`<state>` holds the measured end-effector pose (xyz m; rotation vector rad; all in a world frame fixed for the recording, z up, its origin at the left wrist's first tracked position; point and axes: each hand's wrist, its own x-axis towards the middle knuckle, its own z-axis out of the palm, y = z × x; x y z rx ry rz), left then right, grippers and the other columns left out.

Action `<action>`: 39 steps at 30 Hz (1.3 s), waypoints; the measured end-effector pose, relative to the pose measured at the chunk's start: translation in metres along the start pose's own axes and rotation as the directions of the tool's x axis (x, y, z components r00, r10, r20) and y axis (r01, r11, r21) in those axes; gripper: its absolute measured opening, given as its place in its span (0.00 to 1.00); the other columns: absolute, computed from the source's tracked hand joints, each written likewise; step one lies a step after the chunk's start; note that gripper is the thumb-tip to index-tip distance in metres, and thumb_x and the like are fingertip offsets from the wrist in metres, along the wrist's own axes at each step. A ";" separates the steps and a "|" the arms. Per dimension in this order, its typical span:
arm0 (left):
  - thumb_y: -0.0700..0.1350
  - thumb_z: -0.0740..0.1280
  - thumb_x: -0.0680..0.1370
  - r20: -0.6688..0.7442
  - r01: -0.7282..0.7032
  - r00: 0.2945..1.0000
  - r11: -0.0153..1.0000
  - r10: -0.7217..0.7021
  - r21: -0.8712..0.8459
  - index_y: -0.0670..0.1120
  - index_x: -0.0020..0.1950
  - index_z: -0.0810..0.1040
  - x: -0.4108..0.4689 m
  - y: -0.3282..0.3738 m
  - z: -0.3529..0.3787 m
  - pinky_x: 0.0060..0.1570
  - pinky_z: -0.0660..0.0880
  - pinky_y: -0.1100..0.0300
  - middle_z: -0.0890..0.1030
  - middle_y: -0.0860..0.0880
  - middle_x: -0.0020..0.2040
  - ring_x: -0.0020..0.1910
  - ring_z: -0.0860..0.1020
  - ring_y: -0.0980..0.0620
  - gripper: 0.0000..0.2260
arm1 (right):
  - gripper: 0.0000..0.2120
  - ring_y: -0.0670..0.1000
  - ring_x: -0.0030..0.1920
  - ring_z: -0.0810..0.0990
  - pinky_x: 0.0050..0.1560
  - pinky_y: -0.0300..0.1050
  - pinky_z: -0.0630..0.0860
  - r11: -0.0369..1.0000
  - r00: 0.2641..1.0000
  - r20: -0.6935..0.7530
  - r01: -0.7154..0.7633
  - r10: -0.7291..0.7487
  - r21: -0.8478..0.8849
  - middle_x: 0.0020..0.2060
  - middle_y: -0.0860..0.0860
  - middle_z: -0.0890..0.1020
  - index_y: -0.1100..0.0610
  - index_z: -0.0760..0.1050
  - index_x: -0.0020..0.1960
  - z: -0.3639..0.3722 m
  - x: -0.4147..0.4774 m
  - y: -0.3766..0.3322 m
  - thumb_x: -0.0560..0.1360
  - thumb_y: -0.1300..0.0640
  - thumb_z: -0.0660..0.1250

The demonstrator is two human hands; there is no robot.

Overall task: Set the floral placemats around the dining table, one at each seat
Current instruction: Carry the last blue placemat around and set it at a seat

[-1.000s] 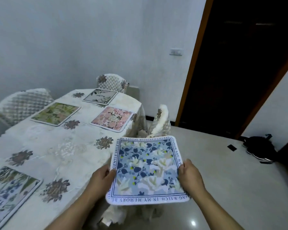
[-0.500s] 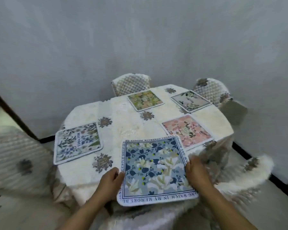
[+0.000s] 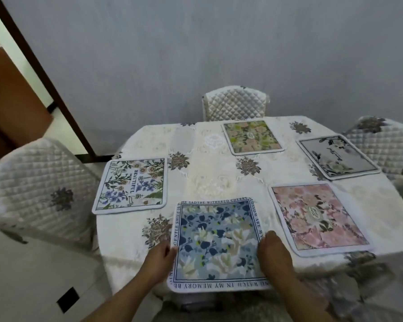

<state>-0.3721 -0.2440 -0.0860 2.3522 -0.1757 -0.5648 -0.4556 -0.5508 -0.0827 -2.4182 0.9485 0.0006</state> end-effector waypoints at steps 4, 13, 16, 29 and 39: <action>0.53 0.59 0.82 -0.002 0.021 1.000 0.997 -0.021 0.072 0.49 0.41 0.70 0.031 0.001 0.014 0.34 0.69 0.59 0.76 0.50 0.36 0.34 0.74 0.54 0.12 | 0.04 0.55 0.36 0.79 0.35 0.46 0.74 0.997 0.999 -0.011 0.048 -0.049 -0.064 0.38 0.53 0.78 0.57 0.68 0.45 0.026 0.031 0.008 0.78 0.59 0.57; 0.51 0.60 0.81 -0.107 0.124 0.988 0.987 -0.113 0.101 0.53 0.45 0.73 0.058 -0.010 0.049 0.37 0.72 0.58 0.78 0.53 0.39 0.38 0.77 0.53 0.07 | 0.05 0.55 0.34 0.78 0.33 0.47 0.74 0.963 0.981 0.046 0.193 -0.188 -0.189 0.37 0.55 0.78 0.62 0.70 0.45 0.065 0.076 0.018 0.78 0.63 0.57; 0.52 0.59 0.81 -0.148 0.162 0.979 0.975 -0.139 0.154 0.49 0.50 0.76 0.058 -0.016 0.055 0.43 0.77 0.54 0.81 0.50 0.45 0.43 0.79 0.49 0.09 | 0.05 0.53 0.35 0.78 0.34 0.47 0.76 0.955 0.978 0.092 0.202 -0.185 -0.218 0.39 0.53 0.77 0.59 0.71 0.45 0.071 0.079 0.027 0.78 0.59 0.58; 0.59 0.60 0.75 -0.044 0.335 0.935 0.842 -0.351 0.422 0.48 0.62 0.69 0.062 -0.007 0.052 0.58 0.72 0.48 0.77 0.44 0.62 0.60 0.76 0.42 0.20 | 0.13 0.54 0.49 0.78 0.49 0.48 0.74 0.904 0.965 0.202 0.233 -0.169 -0.359 0.49 0.52 0.78 0.54 0.71 0.54 0.039 0.077 0.022 0.76 0.46 0.60; 0.57 0.61 0.75 -0.054 0.045 0.998 0.762 -0.013 0.646 0.49 0.65 0.70 0.016 0.080 -0.002 0.63 0.68 0.48 0.76 0.44 0.63 0.63 0.72 0.43 0.21 | 0.15 0.58 0.55 0.76 0.56 0.54 0.71 0.771 0.917 0.253 0.397 -0.308 -0.499 0.54 0.55 0.78 0.54 0.72 0.57 -0.065 0.029 0.009 0.75 0.46 0.60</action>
